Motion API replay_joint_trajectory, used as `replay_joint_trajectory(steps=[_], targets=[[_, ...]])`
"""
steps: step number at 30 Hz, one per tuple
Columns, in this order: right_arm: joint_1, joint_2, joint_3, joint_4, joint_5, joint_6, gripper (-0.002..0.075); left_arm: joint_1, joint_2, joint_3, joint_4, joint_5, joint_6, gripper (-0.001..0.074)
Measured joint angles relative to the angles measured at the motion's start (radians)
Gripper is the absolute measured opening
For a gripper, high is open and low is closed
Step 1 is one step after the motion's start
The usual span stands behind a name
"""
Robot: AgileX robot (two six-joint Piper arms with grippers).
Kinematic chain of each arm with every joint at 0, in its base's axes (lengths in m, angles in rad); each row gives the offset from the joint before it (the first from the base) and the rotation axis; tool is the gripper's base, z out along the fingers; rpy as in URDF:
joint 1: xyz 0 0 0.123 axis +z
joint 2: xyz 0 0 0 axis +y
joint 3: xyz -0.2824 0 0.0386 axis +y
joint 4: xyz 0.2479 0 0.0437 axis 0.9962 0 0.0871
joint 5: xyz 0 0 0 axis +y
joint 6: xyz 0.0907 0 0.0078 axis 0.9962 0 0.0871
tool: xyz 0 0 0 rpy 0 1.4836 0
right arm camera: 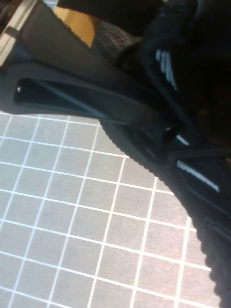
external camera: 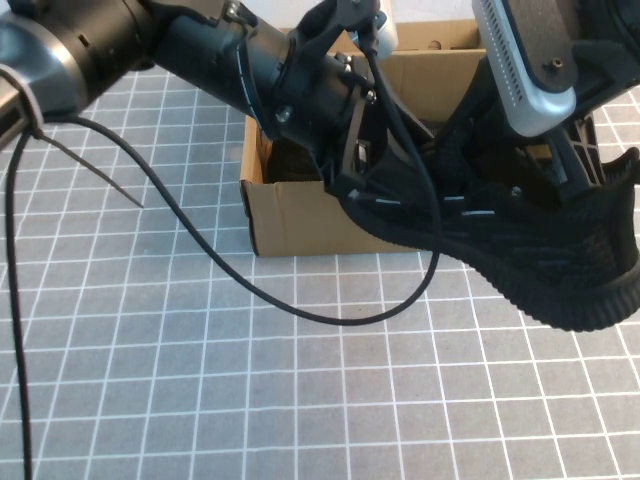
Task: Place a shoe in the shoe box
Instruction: Place the shoe in the shoe box
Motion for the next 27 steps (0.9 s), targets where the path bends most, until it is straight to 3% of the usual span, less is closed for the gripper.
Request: replay_joint_trajectory(steps=[5,8,11,13,18,20,25,27], targets=[[-0.003,0.001,0.000,-0.011,0.004,0.000,0.0015,0.000,0.021,0.000,-0.039,0.000,0.000,0.0399],[-0.003,0.001,0.000,-0.011,0.001,-0.002,0.0015,0.000,0.022,0.000,-0.044,0.009,0.000,0.0296],[-0.005,0.003,0.000,-0.011,-0.002,-0.002,0.0015,-0.002,0.022,0.000,-0.050,0.019,0.005,0.0132],[-0.005,0.004,0.000,-0.011,-0.002,-0.002,0.0015,-0.005,0.022,0.000,-0.050,0.023,0.007,0.0076],[-0.005,0.006,0.000,-0.009,-0.002,0.051,0.0023,-0.007,0.022,0.000,-0.044,0.025,0.011,0.0042],[-0.005,0.006,0.000,-0.004,-0.004,0.117,0.0066,-0.007,0.022,0.000,-0.033,0.025,0.011,0.0038],[-0.005,0.002,-0.008,0.005,-0.004,0.285,0.0323,-0.007,0.031,0.000,0.017,0.009,0.009,0.0029],[-0.005,0.000,-0.023,-0.013,-0.004,0.336,0.0373,-0.007,0.035,0.000,0.026,-0.002,0.009,0.0027]])
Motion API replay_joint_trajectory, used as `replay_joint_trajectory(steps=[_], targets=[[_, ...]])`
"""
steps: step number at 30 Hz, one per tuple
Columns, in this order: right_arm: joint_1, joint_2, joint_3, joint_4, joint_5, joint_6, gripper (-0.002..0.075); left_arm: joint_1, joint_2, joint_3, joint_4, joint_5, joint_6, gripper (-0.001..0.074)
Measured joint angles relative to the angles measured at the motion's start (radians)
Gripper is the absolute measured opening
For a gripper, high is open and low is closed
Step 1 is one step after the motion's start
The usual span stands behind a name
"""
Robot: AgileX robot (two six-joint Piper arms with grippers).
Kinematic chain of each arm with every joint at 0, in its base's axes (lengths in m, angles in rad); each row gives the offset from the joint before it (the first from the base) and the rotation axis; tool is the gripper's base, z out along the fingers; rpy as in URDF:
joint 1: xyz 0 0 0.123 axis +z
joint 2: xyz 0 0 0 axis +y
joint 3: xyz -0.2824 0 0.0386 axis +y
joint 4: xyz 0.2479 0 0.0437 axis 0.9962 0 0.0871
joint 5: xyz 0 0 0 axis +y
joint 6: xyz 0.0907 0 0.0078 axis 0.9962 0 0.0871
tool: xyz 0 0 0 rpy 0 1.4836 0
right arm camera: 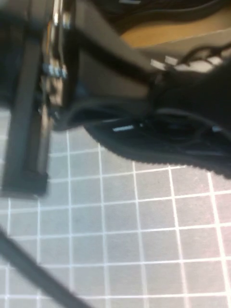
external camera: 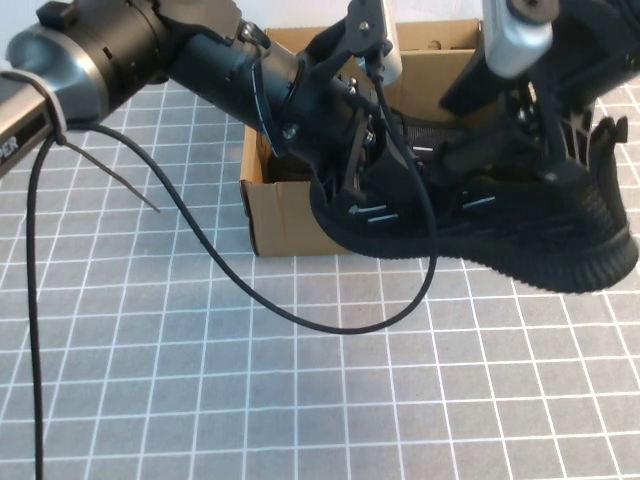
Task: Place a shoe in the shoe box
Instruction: Place the shoe in the shoe box
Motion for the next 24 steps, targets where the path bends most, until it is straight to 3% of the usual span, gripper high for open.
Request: replay_joint_trajectory(steps=[3,6,14,24], targets=[[0.002,-0.002,-0.046,-0.038,0.000,0.131,0.0377,0.000,0.000,0.000,0.007,-0.005,0.000,0.0024],[0.002,-0.016,-0.087,-0.131,0.000,0.290,0.0328,0.000,-0.004,-0.022,0.018,-0.005,-0.004,0.0028],[0.002,-0.122,-0.101,-0.346,0.004,0.608,0.0039,-0.001,-0.021,-0.141,0.063,-0.101,-0.044,0.0021],[0.002,-0.331,0.057,-0.385,0.006,0.794,-0.0013,-0.001,0.021,-0.149,0.123,-0.388,-0.046,0.0021]])
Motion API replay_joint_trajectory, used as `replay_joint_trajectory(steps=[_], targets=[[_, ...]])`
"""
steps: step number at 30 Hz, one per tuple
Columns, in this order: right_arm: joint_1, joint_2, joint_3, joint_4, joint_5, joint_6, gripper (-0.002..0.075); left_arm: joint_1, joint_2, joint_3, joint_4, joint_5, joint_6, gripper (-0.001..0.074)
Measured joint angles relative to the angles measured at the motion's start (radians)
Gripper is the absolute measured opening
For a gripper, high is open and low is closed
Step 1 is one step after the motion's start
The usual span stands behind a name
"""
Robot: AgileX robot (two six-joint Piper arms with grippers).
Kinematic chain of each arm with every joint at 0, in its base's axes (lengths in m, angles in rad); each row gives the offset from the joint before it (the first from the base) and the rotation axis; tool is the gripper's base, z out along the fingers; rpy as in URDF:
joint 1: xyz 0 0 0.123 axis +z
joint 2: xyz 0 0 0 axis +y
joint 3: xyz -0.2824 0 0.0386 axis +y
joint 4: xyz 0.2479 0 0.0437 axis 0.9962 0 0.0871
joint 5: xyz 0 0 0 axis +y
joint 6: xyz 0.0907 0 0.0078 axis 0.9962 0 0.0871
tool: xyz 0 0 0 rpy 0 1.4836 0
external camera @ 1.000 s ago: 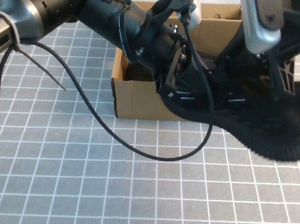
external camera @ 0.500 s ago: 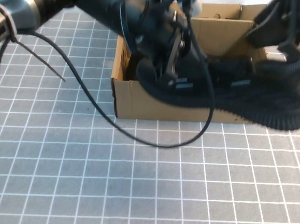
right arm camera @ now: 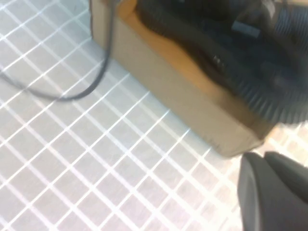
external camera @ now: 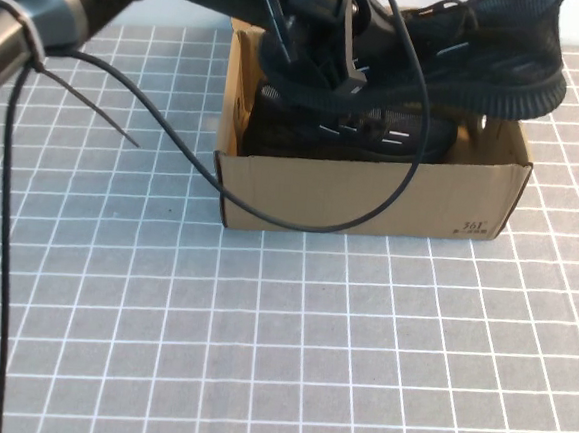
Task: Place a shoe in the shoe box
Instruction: Place the shoe in the shoe box
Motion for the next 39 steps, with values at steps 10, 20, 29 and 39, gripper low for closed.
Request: replay_joint_trajectory(steps=[10,20,29,39], targets=[[0.000,-0.148,0.188,0.007,-0.004,0.014,-0.0016,0.000,0.096,0.000,0.040,-0.108,0.009,0.0021],[0.000,-0.179,0.341,0.029,-0.014,0.016,-0.0016,0.000,0.157,0.000,0.077,-0.124,0.019,0.0021],[0.000,-0.179,0.366,0.030,-0.054,0.016,-0.0016,0.000,0.192,0.000,0.083,-0.075,0.019,0.0021],[0.000,-0.179,0.366,0.031,-0.066,0.016,-0.0016,0.000,0.244,0.000,0.081,-0.056,-0.005,0.0020]])
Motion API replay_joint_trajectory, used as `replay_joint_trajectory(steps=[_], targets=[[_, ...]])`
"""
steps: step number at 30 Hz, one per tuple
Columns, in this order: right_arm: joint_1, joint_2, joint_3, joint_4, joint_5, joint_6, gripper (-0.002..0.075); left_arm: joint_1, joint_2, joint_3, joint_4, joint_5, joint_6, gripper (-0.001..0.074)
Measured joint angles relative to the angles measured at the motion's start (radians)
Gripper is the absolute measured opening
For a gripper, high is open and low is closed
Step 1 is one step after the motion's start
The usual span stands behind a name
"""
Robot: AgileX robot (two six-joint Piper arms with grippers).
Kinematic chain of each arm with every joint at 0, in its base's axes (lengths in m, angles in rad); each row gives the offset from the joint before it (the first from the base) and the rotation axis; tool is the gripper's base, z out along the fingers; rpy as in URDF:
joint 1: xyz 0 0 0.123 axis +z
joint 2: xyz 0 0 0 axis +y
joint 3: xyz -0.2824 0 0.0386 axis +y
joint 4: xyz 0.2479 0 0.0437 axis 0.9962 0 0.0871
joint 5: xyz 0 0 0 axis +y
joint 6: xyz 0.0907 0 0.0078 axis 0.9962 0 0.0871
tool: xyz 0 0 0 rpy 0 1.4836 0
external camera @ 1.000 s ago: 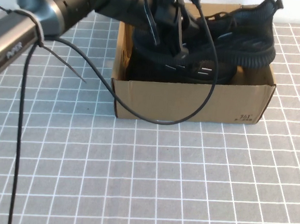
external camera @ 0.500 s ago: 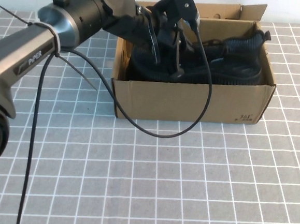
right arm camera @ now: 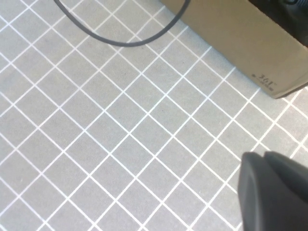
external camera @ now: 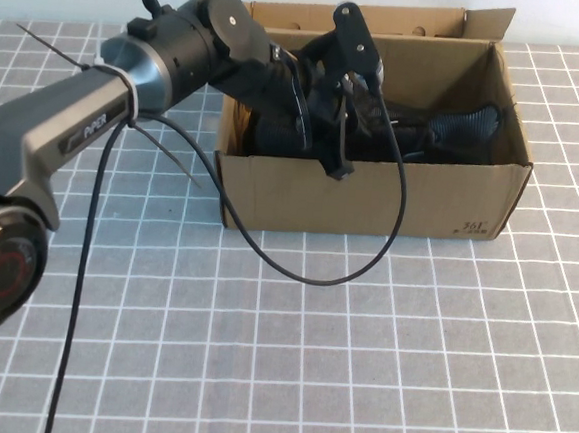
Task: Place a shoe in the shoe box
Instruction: Place the shoe in the shoe box
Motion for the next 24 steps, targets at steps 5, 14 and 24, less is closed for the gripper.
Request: replay_joint_trajectory(steps=[5,14,24], targets=[[0.000,0.000,0.000,0.000,-0.009,0.000,-0.0016,0.000,0.014,0.000,-0.004,0.005,-0.015,0.0020],[0.000,0.000,0.003,0.000,-0.010,0.000,-0.0016,0.000,0.020,0.000,-0.008,0.017,-0.046,0.0020],[0.000,0.000,0.003,0.000,-0.025,0.000,-0.0016,0.000,0.000,0.000,-0.006,0.036,-0.048,0.0020]])
